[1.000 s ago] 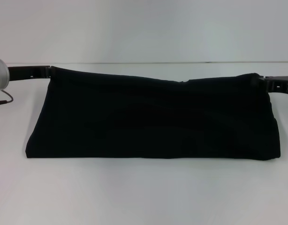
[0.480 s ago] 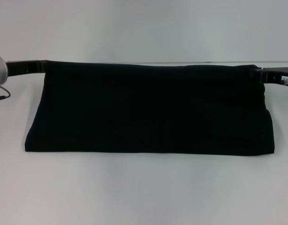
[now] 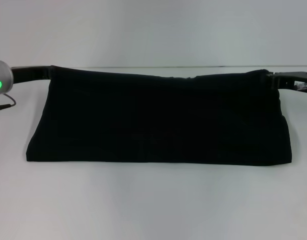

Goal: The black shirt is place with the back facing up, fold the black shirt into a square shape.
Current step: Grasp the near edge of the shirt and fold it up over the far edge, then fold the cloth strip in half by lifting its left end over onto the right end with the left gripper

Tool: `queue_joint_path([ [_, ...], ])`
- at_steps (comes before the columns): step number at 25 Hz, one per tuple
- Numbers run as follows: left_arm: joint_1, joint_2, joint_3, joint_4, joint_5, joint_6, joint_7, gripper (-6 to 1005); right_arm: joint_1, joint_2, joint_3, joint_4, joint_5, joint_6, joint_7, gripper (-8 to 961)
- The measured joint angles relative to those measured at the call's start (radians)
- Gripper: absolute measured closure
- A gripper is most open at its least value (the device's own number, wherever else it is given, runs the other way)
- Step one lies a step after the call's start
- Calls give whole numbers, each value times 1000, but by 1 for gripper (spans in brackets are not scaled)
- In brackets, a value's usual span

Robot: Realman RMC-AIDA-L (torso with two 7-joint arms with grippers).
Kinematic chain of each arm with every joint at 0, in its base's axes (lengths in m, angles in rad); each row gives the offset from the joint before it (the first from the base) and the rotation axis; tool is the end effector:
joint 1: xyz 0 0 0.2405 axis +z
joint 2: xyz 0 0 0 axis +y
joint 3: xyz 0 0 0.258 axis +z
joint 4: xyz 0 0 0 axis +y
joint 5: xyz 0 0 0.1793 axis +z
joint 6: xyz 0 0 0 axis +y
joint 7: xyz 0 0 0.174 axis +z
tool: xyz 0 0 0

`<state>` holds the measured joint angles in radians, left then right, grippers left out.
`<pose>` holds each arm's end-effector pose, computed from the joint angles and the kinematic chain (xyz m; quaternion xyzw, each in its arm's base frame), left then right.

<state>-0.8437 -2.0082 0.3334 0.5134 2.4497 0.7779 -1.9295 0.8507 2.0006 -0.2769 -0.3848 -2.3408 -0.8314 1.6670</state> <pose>-0.2815 0.4601 0.0340 -0.7697 -0.4619 -0.1384 0.4185 0.2676 0.4514 0.0063 -0.8134 0.4154 0.1586 0.3751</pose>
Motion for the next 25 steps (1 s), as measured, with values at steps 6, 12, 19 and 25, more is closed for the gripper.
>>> queue_joint_path([
  [6, -5, -34, 48, -1, 0, -85, 49, 928, 0, 8, -37, -7, 0, 30, 38, 760],
  [12, -5, -50, 85, -2, 0, -217, 9, 814, -9, 8, -40, -40, 0, 115, 100, 723],
  [19, 61, -35, 80, 109, 0, 47, -121, 510, -65, -31, -45, -125, 0, -150, 225, 591],
  [25, 149, -34, 58, 267, 0, 451, -177, 299, -159, -56, -35, -184, 16, -461, 279, 410],
])
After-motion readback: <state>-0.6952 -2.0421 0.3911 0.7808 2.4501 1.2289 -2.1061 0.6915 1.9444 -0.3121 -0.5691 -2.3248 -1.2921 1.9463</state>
